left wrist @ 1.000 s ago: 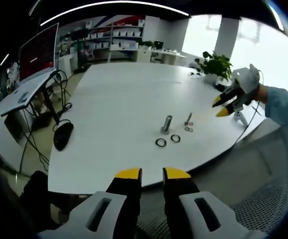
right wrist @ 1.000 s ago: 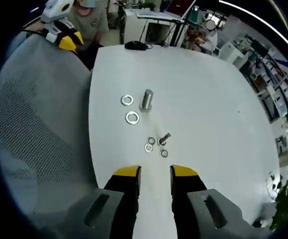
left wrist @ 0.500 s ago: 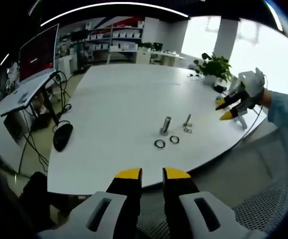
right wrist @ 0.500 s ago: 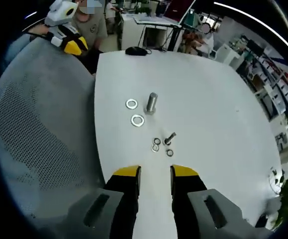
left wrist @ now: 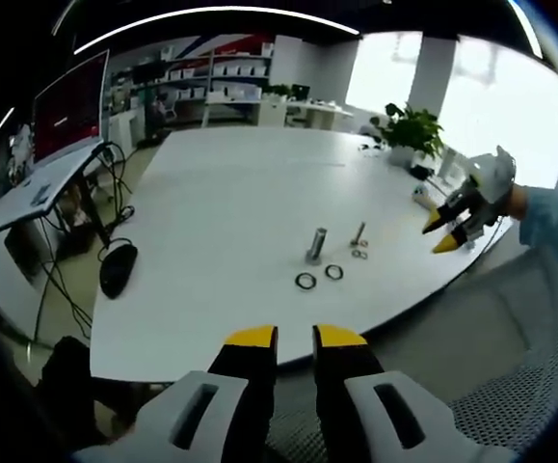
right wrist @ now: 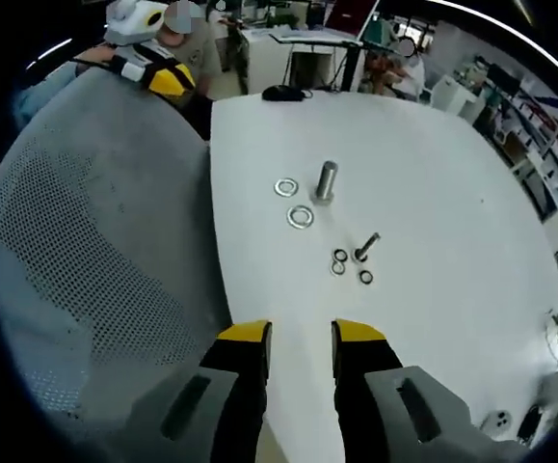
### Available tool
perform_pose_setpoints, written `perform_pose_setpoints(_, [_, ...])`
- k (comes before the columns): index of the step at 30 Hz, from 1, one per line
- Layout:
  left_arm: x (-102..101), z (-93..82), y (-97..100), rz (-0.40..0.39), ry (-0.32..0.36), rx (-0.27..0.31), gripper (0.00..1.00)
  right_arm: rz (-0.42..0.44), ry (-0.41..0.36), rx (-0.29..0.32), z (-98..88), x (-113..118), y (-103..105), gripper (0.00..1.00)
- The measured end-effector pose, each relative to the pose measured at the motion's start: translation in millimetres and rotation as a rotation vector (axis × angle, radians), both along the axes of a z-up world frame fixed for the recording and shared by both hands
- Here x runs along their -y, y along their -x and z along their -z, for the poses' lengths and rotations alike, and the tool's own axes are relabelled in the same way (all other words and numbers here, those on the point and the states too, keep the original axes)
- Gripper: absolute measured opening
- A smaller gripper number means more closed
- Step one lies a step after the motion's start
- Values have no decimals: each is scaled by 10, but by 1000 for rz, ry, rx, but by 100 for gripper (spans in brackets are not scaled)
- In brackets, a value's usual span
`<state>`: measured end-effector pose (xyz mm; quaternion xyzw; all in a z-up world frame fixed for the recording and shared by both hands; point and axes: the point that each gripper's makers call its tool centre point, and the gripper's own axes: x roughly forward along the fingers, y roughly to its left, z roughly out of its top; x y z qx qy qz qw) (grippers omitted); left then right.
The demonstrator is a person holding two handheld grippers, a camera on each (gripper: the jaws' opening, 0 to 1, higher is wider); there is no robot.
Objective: Place the washer onto the threaded stud by aligning its center hole with the stud, sliding it down to the base, and recovering from edge contact or off-axis alignment until the washer reaches the visible bottom stop.
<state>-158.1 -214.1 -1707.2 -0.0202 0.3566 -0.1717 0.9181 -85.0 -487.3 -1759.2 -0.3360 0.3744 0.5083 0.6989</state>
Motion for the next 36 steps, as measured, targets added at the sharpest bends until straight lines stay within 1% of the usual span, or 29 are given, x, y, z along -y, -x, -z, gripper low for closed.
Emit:
perform_pose_setpoints(3, [12, -11, -10, 8, 4, 9, 12, -6, 5, -11, 29, -22, 49, 27])
perform_pose_setpoints(9, [40, -25, -18, 28, 11, 20, 12, 11, -13, -18, 12, -65, 59, 27])
perform_pose_setpoints(14, [65, -44, -27, 45, 19, 33, 12, 12, -11, -21, 30, -68, 98, 27])
perform_pose_setpoints(18, [93, -83, -42, 61, 27, 58, 12, 16, -14, -15, -1, -48, 123, 27])
perform_pose_setpoints(23, [106, -95, -46, 71, 31, 66, 11, 28, -26, -14, -33, 0, 143, 27])
perform_pose_setpoints(24, [110, -91, -44, 69, 36, 61, 9, 22, -22, -15, -26, 18, 140, 27])
perform_pose_setpoints(25, [139, -59, -7, 77, 52, 28, 6, 19, -19, -17, -22, 41, 122, 27])
perform_pose_setpoints(26, [137, -34, 9, 82, 46, 9, 2, 18, -18, -16, -22, 55, 100, 27])
perform_pose_setpoints(27, [125, -26, -2, 79, 34, 11, 1, 17, -18, -16, -25, 68, 76, 27])
perform_pose_setpoints(29, [102, -41, -23, 63, 30, 25, 3, 24, -20, -21, -30, 97, 12, 27])
perform_pose_setpoints(30, [93, -44, -31, 56, 29, 30, 6, 21, -18, -27, -26, 105, -20, 27])
perform_pose_setpoints(31, [85, -40, -30, 51, 27, 27, 7, 12, -13, -30, -22, 109, -37, 27])
perform_pose_setpoints(33, [83, -24, -15, 56, 21, 15, 6, -8, -5, -29, -17, 112, -103, 27])
perform_pose_setpoints(35, [77, -50, -28, 41, 35, 30, 7, -11, -8, -36, -4, 104, -174, 27])
perform_pose_setpoints(36, [65, -28, -12, 38, 26, 15, 8, -20, -4, -45, 19, 84, -221, 27])
